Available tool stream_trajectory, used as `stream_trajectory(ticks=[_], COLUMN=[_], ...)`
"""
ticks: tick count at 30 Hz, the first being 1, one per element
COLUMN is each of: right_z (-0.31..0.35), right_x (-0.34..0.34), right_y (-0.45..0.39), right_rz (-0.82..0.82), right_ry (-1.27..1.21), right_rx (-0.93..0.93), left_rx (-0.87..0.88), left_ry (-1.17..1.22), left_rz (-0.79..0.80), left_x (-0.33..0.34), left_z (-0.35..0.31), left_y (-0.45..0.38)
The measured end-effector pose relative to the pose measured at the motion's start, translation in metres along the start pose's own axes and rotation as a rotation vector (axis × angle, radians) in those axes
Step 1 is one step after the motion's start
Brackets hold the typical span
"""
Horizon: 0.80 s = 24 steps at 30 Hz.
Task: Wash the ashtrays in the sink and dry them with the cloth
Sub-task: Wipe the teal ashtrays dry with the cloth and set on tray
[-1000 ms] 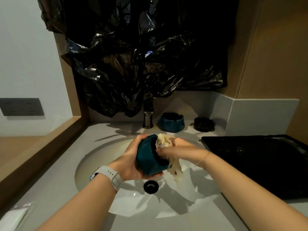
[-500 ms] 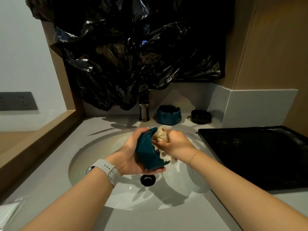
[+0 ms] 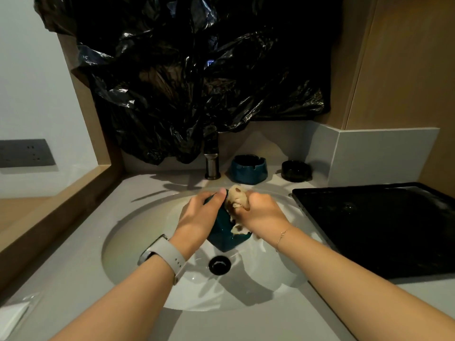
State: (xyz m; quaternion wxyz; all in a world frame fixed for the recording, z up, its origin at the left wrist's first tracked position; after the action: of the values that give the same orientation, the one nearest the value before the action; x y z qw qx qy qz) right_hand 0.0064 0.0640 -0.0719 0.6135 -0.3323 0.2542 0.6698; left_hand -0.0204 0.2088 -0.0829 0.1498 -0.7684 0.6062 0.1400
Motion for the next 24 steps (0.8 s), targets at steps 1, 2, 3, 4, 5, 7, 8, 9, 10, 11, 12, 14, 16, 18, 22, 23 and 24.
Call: stream_trajectory(ticks=[1, 2, 3, 4, 5, 7, 8, 9, 10, 11, 12, 14, 16, 18, 22, 23, 24], right_z=[-0.004, -0.007, -0.009, -0.009, -0.009, -0.008, -0.007, -0.005, -0.002, 0.001, 0.002, -0.002, -0.008, -0.01, -0.014, -0.014, -0.012], right_x=[0.007, 0.013, 0.018, 0.023, 0.026, 0.025, 0.022, 0.016, 0.009, 0.002, -0.003, -0.003, 0.01, 0.023, 0.025, 0.018, 0.011], right_y=[0.0, 0.001, 0.001, 0.002, 0.003, 0.003, 0.003, 0.002, 0.002, 0.003, 0.004, 0.007, 0.014, 0.022, 0.012, 0.008, 0.005], right_rz=[0.032, 0.063, 0.091, 0.114, 0.13, 0.112, 0.066, -0.002, -0.072, -0.123, -0.146, -0.075, 0.104, 0.235, 0.136, 0.055, -0.007], right_ry=[-0.064, -0.13, -0.184, -0.223, -0.24, -0.198, -0.145, -0.072, 0.006, 0.061, 0.079, -0.045, -0.246, -0.424, -0.612, -0.592, -0.55], right_rx=[0.072, 0.136, 0.181, 0.21, 0.223, 0.199, 0.165, 0.115, 0.065, 0.03, 0.018, 0.11, 0.277, 0.391, 0.375, 0.324, 0.251], left_rx=[-0.042, -0.075, -0.094, -0.097, -0.089, -0.078, -0.078, -0.079, -0.08, -0.082, -0.088, -0.09, -0.045, 0.034, 0.162, 0.174, 0.173], left_ry=[0.048, 0.068, 0.05, 0.005, -0.044, -0.099, -0.102, -0.101, -0.103, -0.104, -0.1, -0.086, -0.119, -0.161, -0.183, -0.147, -0.101], left_rz=[-0.056, -0.11, -0.148, -0.175, -0.192, -0.204, -0.193, -0.182, -0.174, -0.171, -0.171, -0.195, -0.254, -0.311, -0.32, -0.293, -0.265], left_x=[-0.002, -0.006, -0.009, -0.012, -0.014, -0.016, -0.016, -0.015, -0.015, -0.016, -0.016, -0.019, -0.021, -0.021, -0.016, -0.012, -0.008], left_z=[0.003, 0.004, 0.004, 0.002, 0.001, -0.001, -0.001, -0.002, -0.003, -0.003, -0.004, -0.003, -0.007, -0.018, -0.032, -0.033, -0.033], left_y=[0.0, 0.002, 0.003, 0.004, 0.003, 0.002, 0.001, 0.0, 0.0, 0.0, 0.0, 0.002, 0.006, 0.014, 0.024, 0.026, 0.028])
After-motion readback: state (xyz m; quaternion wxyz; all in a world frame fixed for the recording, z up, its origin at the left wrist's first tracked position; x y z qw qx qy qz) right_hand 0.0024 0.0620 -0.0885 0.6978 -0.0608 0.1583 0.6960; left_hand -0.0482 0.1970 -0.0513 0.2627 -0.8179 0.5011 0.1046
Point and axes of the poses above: each hand's wrist, its own y-axis away from the middle knuckle, its own x-axis out of the palm, z = x × y, the point moved 7 cm from there along -y, towards the middle knuckle, and after that the axes turned 4 degrees about -y, right-handed, at the moved point
